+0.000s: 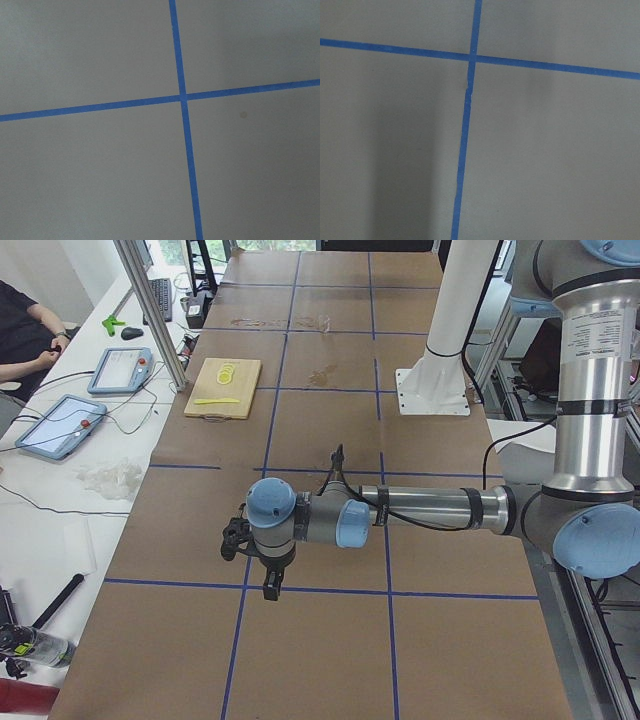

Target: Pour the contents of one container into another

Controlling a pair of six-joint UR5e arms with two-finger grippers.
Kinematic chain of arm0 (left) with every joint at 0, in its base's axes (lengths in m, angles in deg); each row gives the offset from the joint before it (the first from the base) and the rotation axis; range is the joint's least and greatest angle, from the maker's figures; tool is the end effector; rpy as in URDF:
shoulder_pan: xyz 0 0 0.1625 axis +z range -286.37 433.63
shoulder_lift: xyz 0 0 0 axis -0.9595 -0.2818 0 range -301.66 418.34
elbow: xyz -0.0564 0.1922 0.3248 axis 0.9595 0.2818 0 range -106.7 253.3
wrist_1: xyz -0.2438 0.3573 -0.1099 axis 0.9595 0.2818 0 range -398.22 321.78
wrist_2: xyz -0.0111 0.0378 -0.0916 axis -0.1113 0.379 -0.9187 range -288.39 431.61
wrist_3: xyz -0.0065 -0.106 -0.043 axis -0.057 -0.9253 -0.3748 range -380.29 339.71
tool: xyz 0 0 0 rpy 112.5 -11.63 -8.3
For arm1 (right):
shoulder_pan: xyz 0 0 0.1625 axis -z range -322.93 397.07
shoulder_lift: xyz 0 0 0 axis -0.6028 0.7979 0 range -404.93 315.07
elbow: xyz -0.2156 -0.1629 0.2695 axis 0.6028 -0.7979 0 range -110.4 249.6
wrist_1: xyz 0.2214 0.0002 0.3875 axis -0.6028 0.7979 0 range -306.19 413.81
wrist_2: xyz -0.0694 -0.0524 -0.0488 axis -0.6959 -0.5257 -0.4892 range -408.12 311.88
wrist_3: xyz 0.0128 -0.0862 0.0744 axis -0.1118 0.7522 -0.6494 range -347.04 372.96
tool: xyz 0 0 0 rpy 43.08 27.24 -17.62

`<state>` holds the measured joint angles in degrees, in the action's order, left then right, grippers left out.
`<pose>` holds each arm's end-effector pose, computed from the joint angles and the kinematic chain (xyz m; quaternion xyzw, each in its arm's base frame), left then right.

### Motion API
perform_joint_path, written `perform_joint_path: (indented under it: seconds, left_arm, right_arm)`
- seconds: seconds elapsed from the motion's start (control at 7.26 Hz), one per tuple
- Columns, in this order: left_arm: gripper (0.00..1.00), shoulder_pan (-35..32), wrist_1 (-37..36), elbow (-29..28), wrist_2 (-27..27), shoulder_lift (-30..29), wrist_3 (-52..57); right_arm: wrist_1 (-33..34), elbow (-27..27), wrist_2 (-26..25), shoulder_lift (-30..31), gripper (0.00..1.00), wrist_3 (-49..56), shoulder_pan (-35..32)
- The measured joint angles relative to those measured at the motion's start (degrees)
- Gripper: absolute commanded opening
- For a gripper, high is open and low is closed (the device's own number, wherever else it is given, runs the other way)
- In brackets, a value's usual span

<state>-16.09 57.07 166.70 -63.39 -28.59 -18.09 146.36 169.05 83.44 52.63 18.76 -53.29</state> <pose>-0.0497 -0.5130 0.6118 0.0517 0.3814 0.0387 0.9221 0.0603 -0.4739 0.6136 0.0137 -0.3545 -0.0424 0.9340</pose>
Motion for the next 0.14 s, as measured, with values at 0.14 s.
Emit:
perform_joint_path:
  seconds: [0.14]
  left_arm:
    - [1.00,0.04,0.02,-0.03,0.00,-0.01,0.00]
  right_arm:
    - [0.00,0.05,0.01,0.00,1.00,0.00,0.00]
